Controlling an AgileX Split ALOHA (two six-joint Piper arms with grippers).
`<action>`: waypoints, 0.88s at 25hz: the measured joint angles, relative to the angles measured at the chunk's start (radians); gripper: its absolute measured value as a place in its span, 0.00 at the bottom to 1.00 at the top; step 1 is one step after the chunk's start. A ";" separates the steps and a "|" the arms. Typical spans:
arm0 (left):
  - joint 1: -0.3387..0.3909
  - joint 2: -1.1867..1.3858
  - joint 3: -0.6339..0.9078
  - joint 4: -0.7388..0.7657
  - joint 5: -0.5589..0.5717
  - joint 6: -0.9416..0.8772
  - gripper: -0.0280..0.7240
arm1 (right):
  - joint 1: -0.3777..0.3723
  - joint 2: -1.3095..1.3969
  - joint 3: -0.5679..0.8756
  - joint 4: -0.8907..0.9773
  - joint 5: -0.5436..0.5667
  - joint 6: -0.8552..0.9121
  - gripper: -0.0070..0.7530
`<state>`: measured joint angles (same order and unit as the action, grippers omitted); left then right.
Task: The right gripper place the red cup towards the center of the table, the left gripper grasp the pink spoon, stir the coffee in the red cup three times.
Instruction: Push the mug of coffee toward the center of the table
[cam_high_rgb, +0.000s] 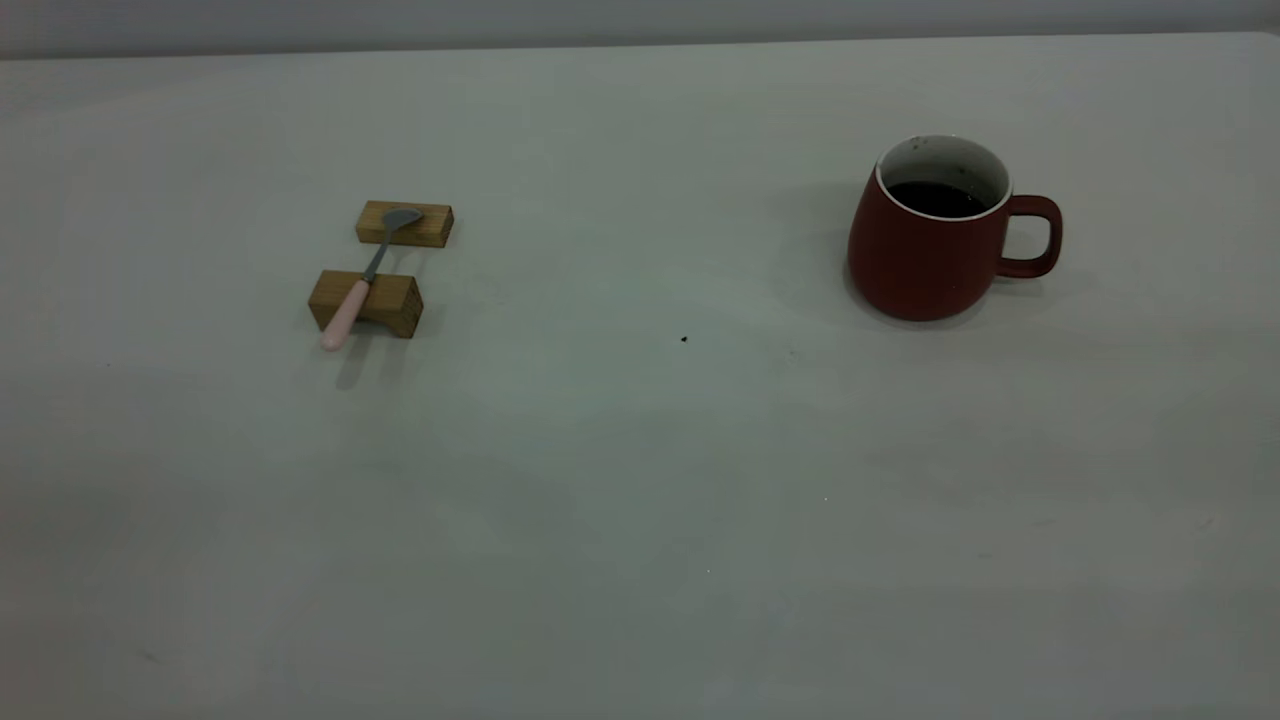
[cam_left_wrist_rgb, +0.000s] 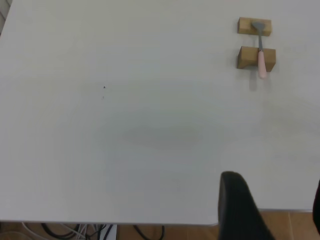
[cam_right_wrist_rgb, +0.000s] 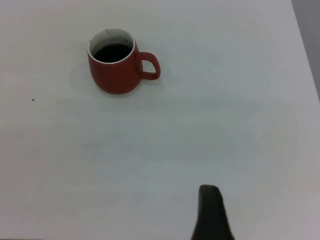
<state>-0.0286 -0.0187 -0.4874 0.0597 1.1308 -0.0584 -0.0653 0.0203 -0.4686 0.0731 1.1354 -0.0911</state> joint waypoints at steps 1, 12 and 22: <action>0.000 0.000 0.000 0.000 0.000 0.000 0.62 | 0.000 0.000 0.000 0.000 0.000 0.000 0.78; 0.000 0.000 0.000 0.000 0.000 0.000 0.62 | 0.000 0.000 0.000 0.001 0.000 0.000 0.78; 0.000 0.000 0.000 0.000 0.000 0.000 0.62 | 0.000 0.068 -0.040 0.028 0.029 0.001 0.78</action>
<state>-0.0286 -0.0187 -0.4874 0.0597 1.1308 -0.0584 -0.0653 0.0886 -0.5087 0.1013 1.1645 -0.0905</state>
